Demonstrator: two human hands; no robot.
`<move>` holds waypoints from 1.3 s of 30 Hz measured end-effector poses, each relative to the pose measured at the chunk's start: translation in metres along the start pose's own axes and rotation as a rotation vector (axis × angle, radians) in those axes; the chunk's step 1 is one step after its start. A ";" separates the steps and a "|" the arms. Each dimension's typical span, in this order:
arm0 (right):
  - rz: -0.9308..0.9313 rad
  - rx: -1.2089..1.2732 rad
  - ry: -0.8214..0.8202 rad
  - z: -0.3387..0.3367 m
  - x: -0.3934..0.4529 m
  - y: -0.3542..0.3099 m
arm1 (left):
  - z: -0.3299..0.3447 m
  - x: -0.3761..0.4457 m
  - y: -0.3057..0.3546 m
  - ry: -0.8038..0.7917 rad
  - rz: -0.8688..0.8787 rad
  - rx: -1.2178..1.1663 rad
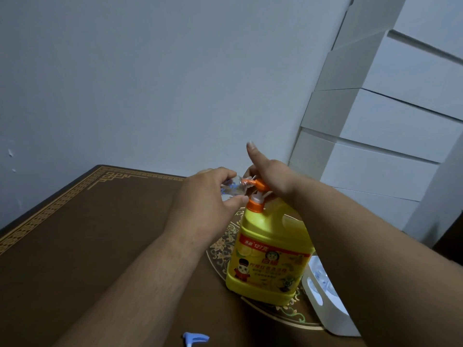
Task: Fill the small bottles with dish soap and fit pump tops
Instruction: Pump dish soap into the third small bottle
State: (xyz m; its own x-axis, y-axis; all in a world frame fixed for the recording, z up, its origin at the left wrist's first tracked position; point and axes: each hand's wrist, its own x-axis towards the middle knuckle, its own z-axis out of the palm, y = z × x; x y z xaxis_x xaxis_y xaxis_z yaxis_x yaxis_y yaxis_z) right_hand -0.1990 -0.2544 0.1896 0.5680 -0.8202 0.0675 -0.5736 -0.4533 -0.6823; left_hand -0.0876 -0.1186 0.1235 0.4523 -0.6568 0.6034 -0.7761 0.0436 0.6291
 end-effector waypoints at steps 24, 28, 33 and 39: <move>0.047 0.029 -0.086 -0.002 0.001 0.004 | 0.000 0.001 -0.001 -0.030 -0.016 0.010; 0.045 -0.027 -0.073 0.002 0.001 0.001 | -0.003 0.001 -0.002 -0.058 -0.032 0.036; 0.064 -0.065 -0.154 0.003 -0.001 -0.007 | -0.004 0.001 -0.005 -0.101 -0.054 0.045; 0.061 0.022 -0.088 0.003 -0.003 -0.003 | -0.004 0.001 -0.003 -0.065 -0.026 0.028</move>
State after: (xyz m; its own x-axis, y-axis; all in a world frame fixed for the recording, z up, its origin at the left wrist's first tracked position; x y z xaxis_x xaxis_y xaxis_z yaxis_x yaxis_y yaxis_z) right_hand -0.1973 -0.2499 0.1891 0.5826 -0.8119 -0.0383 -0.5961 -0.3948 -0.6992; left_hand -0.0829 -0.1169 0.1242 0.4433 -0.7049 0.5536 -0.7769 0.0059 0.6296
